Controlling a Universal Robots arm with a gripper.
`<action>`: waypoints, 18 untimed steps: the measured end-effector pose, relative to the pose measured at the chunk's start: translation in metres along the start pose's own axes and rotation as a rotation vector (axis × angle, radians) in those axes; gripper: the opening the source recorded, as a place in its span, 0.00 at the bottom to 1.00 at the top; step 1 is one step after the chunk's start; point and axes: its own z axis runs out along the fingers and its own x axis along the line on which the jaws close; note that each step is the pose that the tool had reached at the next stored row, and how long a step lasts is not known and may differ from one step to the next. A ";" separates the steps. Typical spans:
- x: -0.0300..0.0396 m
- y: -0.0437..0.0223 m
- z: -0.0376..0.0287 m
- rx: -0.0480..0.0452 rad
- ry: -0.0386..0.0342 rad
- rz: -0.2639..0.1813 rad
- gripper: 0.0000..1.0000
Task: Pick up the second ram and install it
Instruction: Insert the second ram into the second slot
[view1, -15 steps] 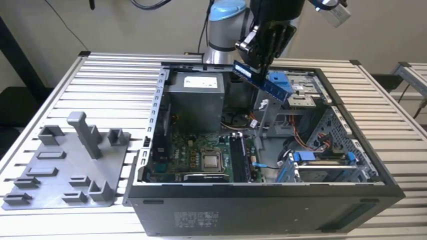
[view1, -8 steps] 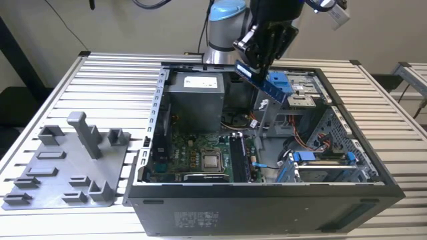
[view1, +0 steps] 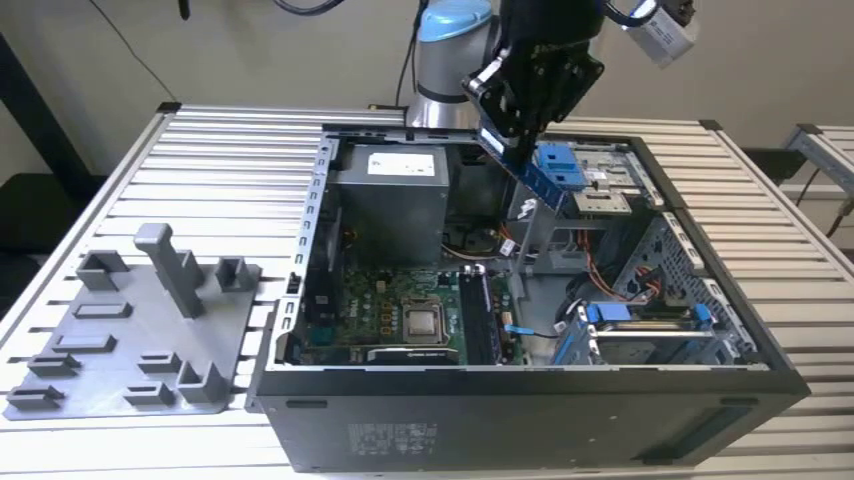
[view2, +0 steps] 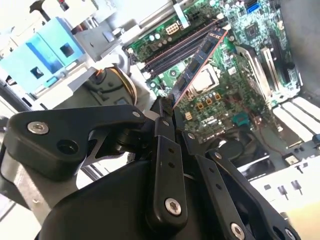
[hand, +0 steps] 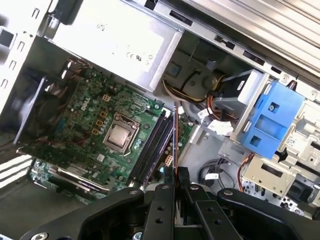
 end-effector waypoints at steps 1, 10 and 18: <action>0.0000 0.0000 0.0001 0.0005 -0.0001 0.019 0.14; 0.0000 0.0000 0.0007 0.0046 -0.0006 0.171 0.14; 0.0000 0.0000 0.0011 0.0078 -0.0011 0.293 0.14</action>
